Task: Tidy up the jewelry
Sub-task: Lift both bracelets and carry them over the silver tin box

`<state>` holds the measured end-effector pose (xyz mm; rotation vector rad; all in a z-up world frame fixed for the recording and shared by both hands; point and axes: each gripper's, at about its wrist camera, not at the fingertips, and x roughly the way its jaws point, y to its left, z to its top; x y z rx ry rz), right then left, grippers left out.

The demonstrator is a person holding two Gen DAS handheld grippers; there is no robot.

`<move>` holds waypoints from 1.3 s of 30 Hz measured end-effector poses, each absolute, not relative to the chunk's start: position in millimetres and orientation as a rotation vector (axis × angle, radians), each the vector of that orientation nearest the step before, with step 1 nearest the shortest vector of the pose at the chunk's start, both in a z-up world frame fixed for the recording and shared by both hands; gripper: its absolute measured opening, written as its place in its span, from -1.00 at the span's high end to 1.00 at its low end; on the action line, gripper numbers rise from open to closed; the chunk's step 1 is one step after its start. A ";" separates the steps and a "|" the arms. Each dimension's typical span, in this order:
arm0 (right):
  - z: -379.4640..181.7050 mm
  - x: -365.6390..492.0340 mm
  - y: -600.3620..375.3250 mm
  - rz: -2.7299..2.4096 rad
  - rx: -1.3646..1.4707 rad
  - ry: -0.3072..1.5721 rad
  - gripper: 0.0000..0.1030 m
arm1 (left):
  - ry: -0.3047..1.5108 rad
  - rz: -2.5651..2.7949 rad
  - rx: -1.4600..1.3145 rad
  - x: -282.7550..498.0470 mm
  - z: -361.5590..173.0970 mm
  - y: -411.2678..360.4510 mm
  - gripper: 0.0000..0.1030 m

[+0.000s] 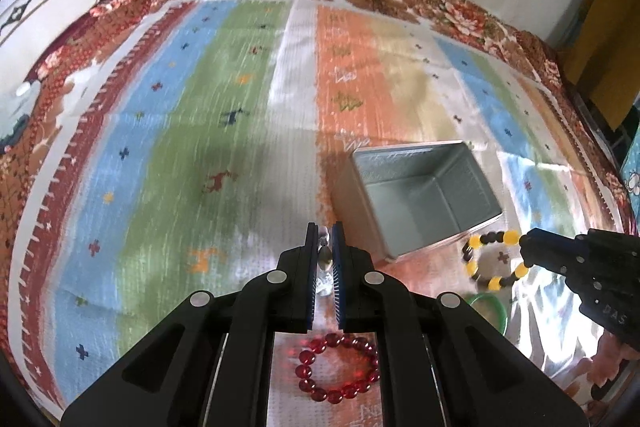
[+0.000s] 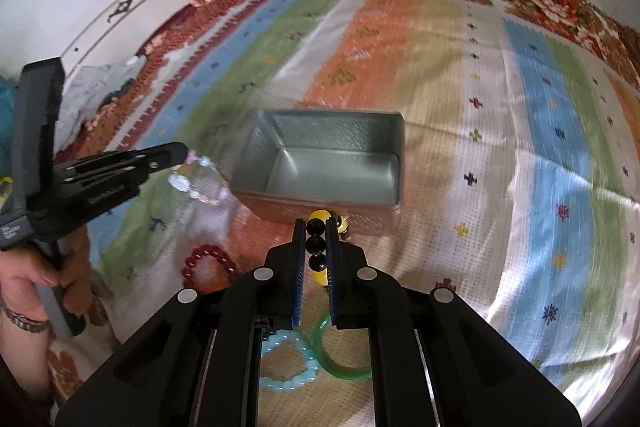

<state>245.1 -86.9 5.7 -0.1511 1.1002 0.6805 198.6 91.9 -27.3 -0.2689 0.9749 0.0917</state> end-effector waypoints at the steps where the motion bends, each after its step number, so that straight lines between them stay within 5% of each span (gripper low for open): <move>1: 9.8 244.1 -86.2 0.689 -0.150 1.091 0.80 | 0.967 0.087 -0.265 199.8 -24.3 90.5 0.87; 15: 43.2 251.8 -78.4 0.747 -0.125 1.001 0.80 | 0.850 0.041 -0.185 213.0 12.0 60.1 0.87; 39: 34.5 296.7 -73.9 0.736 -0.026 1.017 0.80 | 0.903 -0.018 -0.149 244.7 -5.5 39.2 0.87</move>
